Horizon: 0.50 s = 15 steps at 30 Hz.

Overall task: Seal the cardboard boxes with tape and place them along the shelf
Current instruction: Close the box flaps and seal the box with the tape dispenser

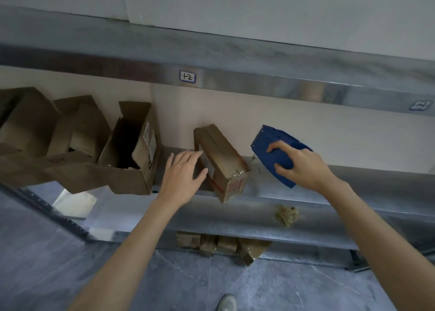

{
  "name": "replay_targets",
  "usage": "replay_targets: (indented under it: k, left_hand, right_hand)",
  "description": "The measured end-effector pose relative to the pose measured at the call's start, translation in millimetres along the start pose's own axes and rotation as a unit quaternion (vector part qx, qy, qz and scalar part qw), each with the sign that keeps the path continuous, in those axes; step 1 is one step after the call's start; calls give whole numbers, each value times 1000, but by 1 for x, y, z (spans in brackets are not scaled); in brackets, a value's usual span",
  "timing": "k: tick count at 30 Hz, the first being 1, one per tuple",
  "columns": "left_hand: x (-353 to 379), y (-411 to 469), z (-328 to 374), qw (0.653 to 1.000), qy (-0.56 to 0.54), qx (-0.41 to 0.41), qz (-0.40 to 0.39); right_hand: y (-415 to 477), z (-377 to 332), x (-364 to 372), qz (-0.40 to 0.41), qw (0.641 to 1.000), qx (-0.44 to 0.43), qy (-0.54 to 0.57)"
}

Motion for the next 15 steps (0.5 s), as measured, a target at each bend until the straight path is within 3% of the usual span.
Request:
replay_targets:
  k: [3,9,12,15]
  left_hand:
    - [-9,5,8,999,-31,31,-27]
    - [-31,17,23,982,-145,52,-110]
    - [-36,19,26,974,-138,56,-168]
    - [-36,14,25,963,-144,72,-214]
  right_hand:
    - [-4,-18,-13,38,999,-13,-37]
    - [-13,-60,-16,10,994,-103,-34]
    - [-21,-84,-7,-21,986,-158,-38]
    - [-30,-99,-5,11,983,-184,-22]
Point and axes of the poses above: each hand's wrist, its own y-axis towards the middle knuckle, its own x-axis out of the palm, z = x × y, the point moved 4 cm from there along y, towards the middle knuckle, and after that the axes turned 13 degrees about -x, right-handed, at the moved point
